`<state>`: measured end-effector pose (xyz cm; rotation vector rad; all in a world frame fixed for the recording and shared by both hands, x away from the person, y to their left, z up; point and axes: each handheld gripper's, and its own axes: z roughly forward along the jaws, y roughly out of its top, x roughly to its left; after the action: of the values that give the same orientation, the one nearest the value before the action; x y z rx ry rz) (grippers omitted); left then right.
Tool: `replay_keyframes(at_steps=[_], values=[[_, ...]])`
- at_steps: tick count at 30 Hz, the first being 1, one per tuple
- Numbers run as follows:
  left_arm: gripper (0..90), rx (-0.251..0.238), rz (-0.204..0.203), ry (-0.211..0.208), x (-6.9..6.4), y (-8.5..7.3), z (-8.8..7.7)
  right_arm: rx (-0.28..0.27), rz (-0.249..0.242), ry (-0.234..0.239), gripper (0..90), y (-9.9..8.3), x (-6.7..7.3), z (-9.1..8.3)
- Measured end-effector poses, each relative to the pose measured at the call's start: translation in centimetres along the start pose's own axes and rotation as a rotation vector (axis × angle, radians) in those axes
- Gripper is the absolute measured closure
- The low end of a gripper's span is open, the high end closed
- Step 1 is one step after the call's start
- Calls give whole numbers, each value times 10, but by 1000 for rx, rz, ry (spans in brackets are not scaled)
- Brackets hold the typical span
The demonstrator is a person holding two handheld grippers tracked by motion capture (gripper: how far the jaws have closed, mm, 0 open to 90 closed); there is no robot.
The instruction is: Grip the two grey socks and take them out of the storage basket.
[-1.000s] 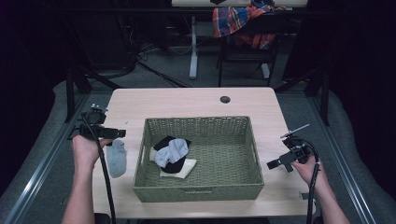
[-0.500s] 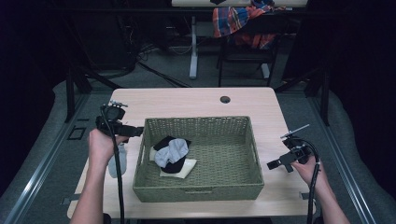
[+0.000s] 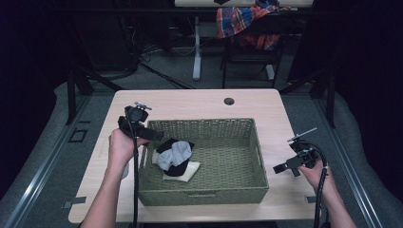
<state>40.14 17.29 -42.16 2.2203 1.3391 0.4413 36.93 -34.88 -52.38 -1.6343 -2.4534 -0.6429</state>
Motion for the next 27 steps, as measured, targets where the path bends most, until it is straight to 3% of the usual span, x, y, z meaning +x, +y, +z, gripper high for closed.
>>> replay_keyframes(at_steps=[2, 3, 4, 8, 14, 15, 17, 27], values=[[3, 11, 20, -8, -8, 3, 6, 3, -5, -1, 49, -1, -1, -1], [3, 18, 28, -14, -10, 4, 8, -34, 25, 3, 49, -2, 1, 1], [5, 18, 28, -14, -10, 4, 8, -34, 25, 3, 49, -2, 1, 1], [14, 49, 61, -35, -23, 7, 21, 2, 0, -4, 49, -2, -1, -2], [45, 90, 88, -69, -36, 11, 39, 0, 3, -4, 49, -2, -1, -1], [66, 97, 92, -75, -39, 11, 44, -18, 16, -1, 49, -3, -1, 0], [122, 123, 96, -104, -42, 12, 54, 4, -2, -5, 49, -2, -1, -2], [271, 206, 97, -113, -47, 12, 76, -25, 23, -5, 49, -4, 1, 0]])
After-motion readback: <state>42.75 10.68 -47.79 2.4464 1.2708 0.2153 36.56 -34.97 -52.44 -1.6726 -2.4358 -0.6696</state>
